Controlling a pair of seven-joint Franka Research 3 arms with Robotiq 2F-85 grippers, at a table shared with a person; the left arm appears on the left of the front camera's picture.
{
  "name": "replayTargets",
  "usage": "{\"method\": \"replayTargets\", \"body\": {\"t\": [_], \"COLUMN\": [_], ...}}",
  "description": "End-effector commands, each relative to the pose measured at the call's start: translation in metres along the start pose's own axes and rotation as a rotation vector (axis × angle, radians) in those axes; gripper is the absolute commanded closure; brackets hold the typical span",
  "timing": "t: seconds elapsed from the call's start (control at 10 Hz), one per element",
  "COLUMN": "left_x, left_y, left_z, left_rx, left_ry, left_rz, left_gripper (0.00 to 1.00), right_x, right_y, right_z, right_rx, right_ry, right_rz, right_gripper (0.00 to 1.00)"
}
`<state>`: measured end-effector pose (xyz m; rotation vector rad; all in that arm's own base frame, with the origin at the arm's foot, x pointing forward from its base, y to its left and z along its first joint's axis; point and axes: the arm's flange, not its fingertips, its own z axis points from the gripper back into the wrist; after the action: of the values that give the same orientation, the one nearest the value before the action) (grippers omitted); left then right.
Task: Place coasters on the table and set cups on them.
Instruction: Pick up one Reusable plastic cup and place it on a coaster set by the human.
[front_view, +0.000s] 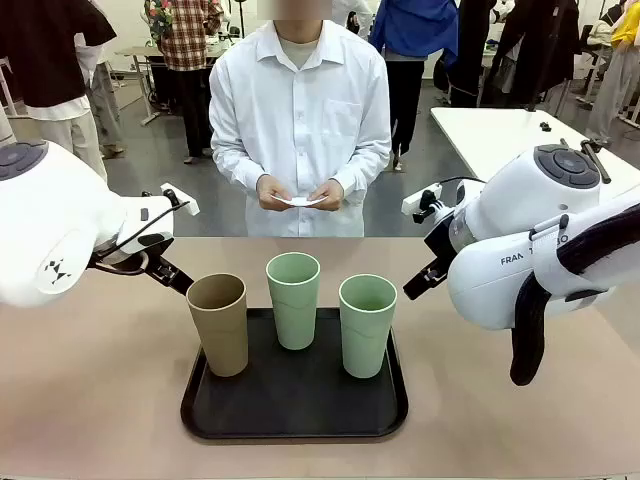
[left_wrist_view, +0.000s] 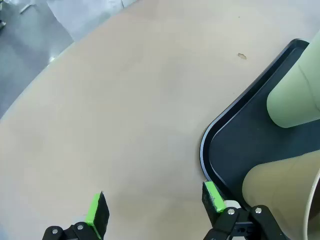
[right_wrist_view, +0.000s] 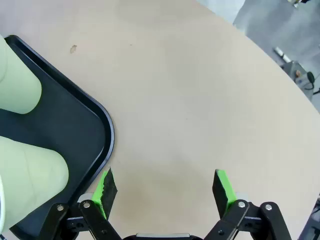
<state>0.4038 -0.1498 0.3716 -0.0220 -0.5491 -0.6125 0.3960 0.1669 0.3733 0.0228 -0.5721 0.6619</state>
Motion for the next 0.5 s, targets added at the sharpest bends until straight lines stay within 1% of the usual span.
{"method": "replayTargets", "body": {"t": [0.0, 0.4], "left_x": [0.0000, 0.0000], "left_y": [-0.0001, -0.0001], "left_z": [0.0000, 0.0000], "left_rx": [0.000, 0.000], "left_ry": [0.000, 0.000], "left_rz": [0.000, 0.000], "left_gripper": [0.00, 0.00], "right_x": [0.0000, 0.0000], "right_y": [0.0000, 0.0000], "right_z": [0.0000, 0.0000], "right_rx": [0.000, 0.000], "right_ry": [0.000, 0.000], "right_rz": [0.000, 0.000], "right_gripper": [0.00, 0.00]}}
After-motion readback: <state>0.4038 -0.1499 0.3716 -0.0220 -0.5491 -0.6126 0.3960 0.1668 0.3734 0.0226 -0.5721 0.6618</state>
